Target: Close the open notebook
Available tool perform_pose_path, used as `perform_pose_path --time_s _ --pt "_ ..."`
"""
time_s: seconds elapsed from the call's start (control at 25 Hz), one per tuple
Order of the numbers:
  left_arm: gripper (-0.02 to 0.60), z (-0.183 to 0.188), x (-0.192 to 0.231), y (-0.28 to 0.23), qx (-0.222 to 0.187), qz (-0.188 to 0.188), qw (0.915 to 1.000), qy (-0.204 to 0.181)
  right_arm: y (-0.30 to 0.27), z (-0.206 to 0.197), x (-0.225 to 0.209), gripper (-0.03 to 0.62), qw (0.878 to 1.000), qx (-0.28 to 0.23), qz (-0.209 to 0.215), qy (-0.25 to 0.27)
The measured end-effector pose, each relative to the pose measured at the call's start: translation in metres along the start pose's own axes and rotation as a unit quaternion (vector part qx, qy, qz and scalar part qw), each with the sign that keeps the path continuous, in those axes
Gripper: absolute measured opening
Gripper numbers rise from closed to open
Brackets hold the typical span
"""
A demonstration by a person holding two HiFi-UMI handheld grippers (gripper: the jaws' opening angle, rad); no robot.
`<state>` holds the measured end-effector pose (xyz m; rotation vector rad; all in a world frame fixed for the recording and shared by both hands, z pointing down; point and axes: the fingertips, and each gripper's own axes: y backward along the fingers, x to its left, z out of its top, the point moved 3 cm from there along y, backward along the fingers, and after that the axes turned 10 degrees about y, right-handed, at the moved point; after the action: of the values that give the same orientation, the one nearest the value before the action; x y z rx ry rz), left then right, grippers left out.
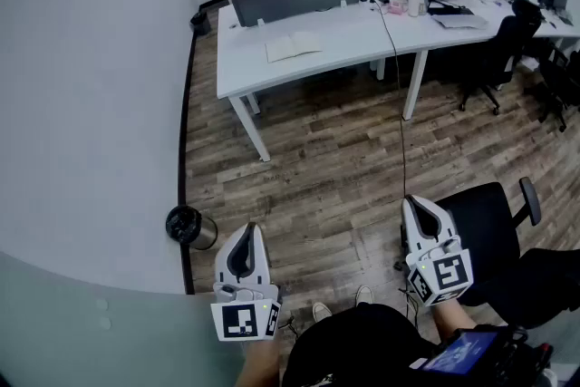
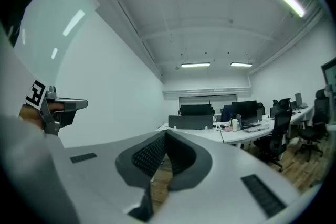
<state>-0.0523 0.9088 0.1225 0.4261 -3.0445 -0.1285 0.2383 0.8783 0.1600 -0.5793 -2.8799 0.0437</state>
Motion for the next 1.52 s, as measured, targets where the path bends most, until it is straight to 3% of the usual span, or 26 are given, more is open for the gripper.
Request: perform_pose_path --time_s 0.44,0.96,1.52 --pt "0.006 -0.008 -0.013 -0.01 0.005 0.016 0.9998 0.003 -0.001 -0.003 -0.011 0.064 0.999 -0.024 0.024 -0.011" --pt "0.006 -0.031 -0.049 -0.009 0.012 0.056 0.9983 -0.012 0.004 -0.041 -0.044 0.064 1.0 0.001 0.023 -0.005" --pt "0.006 -0.047 -0.033 -0.059 0.016 0.045 0.9987 -0.016 -0.038 -0.061 -0.058 0.064 0.999 0.024 0.029 -0.007"
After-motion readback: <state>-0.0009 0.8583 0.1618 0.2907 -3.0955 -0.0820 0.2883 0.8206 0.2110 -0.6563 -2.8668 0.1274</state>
